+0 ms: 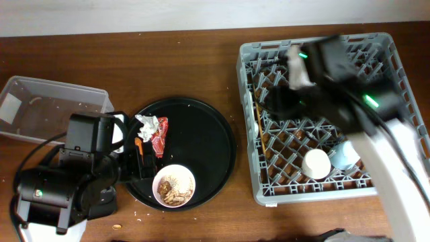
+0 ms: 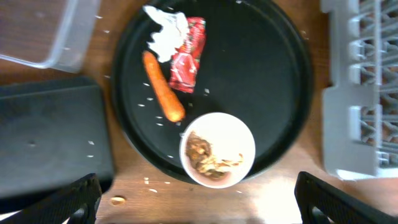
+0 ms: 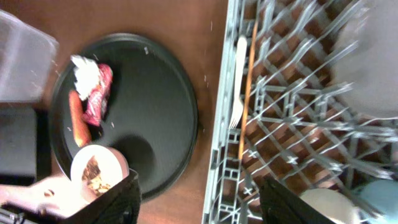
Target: Sort waste into correct bins and load items into the dishwasher rack
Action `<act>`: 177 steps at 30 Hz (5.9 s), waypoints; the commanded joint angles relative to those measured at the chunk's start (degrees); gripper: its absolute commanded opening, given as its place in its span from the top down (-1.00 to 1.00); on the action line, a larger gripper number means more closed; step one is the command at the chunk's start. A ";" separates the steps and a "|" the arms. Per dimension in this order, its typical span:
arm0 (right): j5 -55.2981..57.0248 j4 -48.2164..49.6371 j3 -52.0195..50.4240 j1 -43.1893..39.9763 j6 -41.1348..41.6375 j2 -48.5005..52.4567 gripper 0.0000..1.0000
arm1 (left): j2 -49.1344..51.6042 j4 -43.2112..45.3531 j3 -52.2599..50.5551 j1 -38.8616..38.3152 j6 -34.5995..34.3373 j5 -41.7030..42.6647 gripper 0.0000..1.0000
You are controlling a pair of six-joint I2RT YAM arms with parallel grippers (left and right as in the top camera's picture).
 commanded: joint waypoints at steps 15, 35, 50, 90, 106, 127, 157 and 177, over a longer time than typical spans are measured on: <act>5.70 -0.83 0.52 0.11 0.55 -32.63 -0.97 | 48.09 44.72 -11.72 -0.20 2.91 -19.82 -0.18; 5.70 -0.83 0.52 0.11 0.55 -32.61 -0.97 | 27.74 37.88 -5.22 17.81 1.11 -15.45 -0.57; 5.68 -0.83 0.52 0.11 0.57 -32.63 -0.97 | 53.02 29.94 -2.62 -6.05 -1.81 -19.65 1.00; 5.70 -0.83 0.52 0.11 0.55 -32.63 -0.97 | 23.54 14.23 -17.03 7.61 -23.82 -11.93 0.70; 5.70 -0.83 0.52 0.11 0.55 -32.61 -0.97 | 8.48 16.46 -24.39 7.26 -2.10 -0.70 -0.34; 5.70 -0.83 0.52 0.11 0.55 -32.61 -0.97 | 25.38 18.84 -20.94 -35.65 -13.88 -20.46 1.00; 5.70 -0.83 0.52 0.11 0.57 -32.61 -0.97 | 12.44 25.99 -45.64 83.10 43.17 88.06 1.00; 5.70 -0.83 0.52 0.11 0.55 -32.63 -0.97 | 11.50 19.28 -42.80 73.72 47.43 74.71 1.00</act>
